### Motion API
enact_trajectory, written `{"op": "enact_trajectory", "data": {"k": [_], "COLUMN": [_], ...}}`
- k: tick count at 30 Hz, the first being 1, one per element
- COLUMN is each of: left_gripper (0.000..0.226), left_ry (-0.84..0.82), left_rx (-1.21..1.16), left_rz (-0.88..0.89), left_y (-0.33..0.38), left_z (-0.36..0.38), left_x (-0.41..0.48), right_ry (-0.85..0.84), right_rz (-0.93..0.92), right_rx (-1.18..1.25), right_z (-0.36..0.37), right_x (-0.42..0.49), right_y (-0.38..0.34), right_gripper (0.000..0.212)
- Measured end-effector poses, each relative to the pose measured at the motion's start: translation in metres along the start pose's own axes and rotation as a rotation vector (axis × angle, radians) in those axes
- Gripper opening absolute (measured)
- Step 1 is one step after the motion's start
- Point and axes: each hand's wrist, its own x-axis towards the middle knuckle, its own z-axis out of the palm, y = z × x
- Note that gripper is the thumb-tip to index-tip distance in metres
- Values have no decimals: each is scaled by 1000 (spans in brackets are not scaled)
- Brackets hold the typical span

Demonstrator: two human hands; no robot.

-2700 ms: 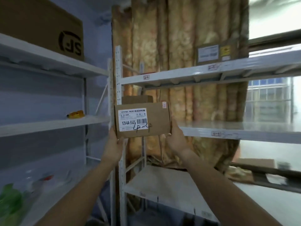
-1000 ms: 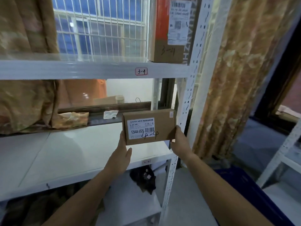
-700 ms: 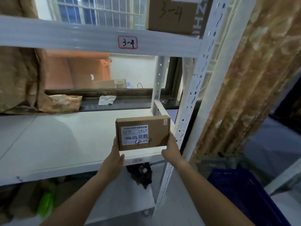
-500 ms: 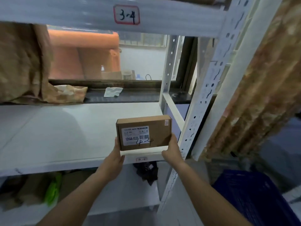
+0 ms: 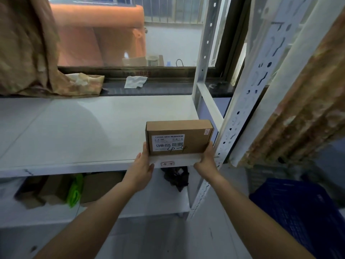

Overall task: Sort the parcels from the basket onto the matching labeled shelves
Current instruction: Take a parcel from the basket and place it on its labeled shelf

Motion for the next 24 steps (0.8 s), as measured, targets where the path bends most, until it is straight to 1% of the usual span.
{"op": "enact_trajectory", "data": {"k": [2,6,9,12,16,20,24], "left_gripper": [86,90,87,86,84,77,74], "left_ry": [2,32,63,75,88,118,122], "left_rx": [22,29,12,-27,-29,-47,-52], "left_rz": [-28,-48,-69,-60,-42,-56,-62], "left_y": [0,0,0,-3,-12,-20,-19], "left_z": [1,2,5,6,12,17,16], "left_x": [1,3,3,7,10,13,11], "right_ry": [-1,2,-27,-39,-1,49,24], "right_rz": [16,35,46,43,41,18,91], "right_rx": [2,34,60,25,0,-7,12], "right_z": [0,1,0,-1,8,12,7], "right_x": [0,4,7,11,15,14,16], "right_y": [1,-3,-6,-5,9,20,19], "right_gripper": [78,71,77,82,94,93,98]}}
